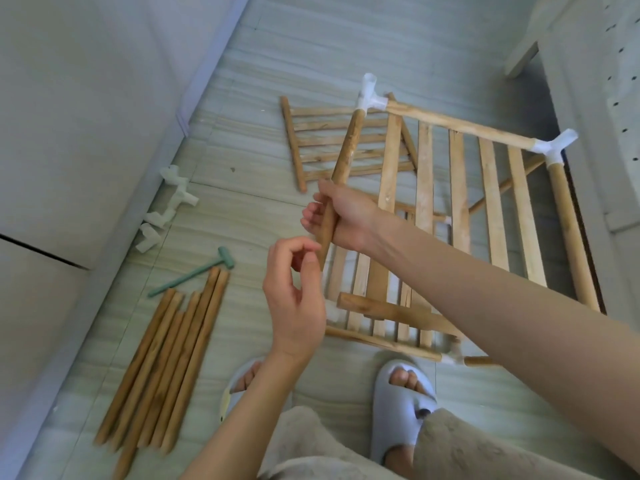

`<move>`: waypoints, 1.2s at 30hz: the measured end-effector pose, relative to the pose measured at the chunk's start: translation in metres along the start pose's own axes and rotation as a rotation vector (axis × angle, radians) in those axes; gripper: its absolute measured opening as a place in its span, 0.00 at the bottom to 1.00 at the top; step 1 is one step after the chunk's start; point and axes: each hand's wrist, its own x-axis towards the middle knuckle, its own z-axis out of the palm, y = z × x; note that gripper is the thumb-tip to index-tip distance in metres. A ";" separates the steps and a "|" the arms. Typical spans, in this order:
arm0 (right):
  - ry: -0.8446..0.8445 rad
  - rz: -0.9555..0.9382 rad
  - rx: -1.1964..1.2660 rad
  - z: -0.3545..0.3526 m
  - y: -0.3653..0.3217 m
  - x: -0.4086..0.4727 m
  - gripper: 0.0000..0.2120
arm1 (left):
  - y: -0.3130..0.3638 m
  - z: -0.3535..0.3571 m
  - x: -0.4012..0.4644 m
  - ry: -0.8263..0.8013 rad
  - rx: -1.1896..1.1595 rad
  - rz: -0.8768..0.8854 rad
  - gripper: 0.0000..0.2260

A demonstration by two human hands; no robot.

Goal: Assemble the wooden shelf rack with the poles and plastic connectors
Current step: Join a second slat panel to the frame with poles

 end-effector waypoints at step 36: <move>-0.257 -0.811 -1.773 -0.115 0.048 -0.087 0.17 | 0.025 -0.041 -0.033 -0.391 0.657 -0.035 0.15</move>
